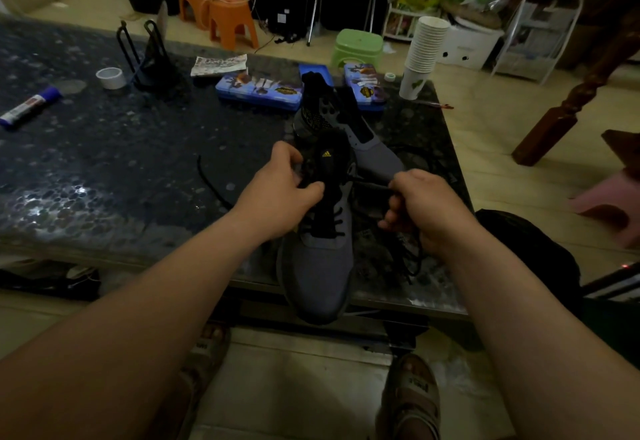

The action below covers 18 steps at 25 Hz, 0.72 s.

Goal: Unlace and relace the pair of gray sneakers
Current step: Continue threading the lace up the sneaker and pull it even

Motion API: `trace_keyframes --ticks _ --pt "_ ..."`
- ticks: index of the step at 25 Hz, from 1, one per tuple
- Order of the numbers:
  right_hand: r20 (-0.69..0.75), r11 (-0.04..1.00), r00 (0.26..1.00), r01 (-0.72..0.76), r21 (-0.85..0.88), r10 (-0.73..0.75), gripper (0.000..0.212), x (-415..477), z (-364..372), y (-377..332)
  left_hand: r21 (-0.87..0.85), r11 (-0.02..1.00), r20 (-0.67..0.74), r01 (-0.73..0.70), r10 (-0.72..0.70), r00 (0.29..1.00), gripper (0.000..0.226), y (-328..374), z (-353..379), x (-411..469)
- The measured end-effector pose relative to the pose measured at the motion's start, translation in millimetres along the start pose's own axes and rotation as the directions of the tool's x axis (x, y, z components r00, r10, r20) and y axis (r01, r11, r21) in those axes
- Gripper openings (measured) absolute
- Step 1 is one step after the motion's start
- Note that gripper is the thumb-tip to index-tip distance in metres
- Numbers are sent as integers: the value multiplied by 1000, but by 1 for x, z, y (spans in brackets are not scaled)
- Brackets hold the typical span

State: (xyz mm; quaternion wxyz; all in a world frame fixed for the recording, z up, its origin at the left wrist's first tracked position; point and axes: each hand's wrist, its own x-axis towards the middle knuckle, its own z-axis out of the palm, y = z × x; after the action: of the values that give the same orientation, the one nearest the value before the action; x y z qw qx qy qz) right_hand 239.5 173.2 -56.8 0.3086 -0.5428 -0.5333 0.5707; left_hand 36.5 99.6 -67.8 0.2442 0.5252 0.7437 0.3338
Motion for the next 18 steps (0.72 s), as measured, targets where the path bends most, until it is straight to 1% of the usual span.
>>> trace_keyframes --ticks 3,4,6,8,9,10,11,12,13,14,15,16,17,18 --pt "7 988 1000 22 -154 -21 20 0 -4 6 -8 999 92 44 -43 995 37 -4 -7 2" --pt "3 983 1000 27 -180 -27 23 0 -4 7 -13 999 85 36 -35 996 36 -5 -12 2" --pt "0 971 1000 27 -236 -28 25 0 -7 9 -19 999 20 40 -40 999 34 -7 -22 0" --pt "7 951 1000 14 -309 -13 24 -4 -10 8 -16 997 -32 72 -73 997 32 -14 -26 0" --pt "18 949 1000 6 -316 0 22 -7 -10 7 0 997 -53 82 -82 995 30 -17 -26 1" --pt "30 954 1000 3 -300 6 19 -11 -11 4 63 996 -101 65 -59 993 26 -18 -24 0" --pt "38 960 999 11 -280 -1 15 -17 -10 -1 161 987 -182 14 16 983 21 -16 -22 -2" --pt "40 963 999 33 -267 -23 12 -25 -9 -6 238 969 -263 -71 135 955 19 -10 -19 -7" --pt "47 964 997 63 -259 -53 10 -33 -9 -11 254 950 -296 -180 254 921 18 0 -14 -13" --pt "66 964 995 94 -248 -80 9 -42 -6 -16 190 941 -257 -281 324 910 17 11 -8 -21" --pt "100 968 990 120 -221 -100 9 -50 -2 -20 54 944 -151 -324 329 932 19 24 1 -31" --pt "141 978 983 136 -157 -115 10 -56 2 -22 -112 953 -2 -281 282 959 24 35 13 -40" --pt "167 991 979 128 -38 -120 11 -59 6 -22 -277 946 135 -169 212 968 31 43 25 -47" --pt "177 989 978 90 119 -111 14 -60 10 -23 -408 912 221 -37 138 966 42 49 35 -52"
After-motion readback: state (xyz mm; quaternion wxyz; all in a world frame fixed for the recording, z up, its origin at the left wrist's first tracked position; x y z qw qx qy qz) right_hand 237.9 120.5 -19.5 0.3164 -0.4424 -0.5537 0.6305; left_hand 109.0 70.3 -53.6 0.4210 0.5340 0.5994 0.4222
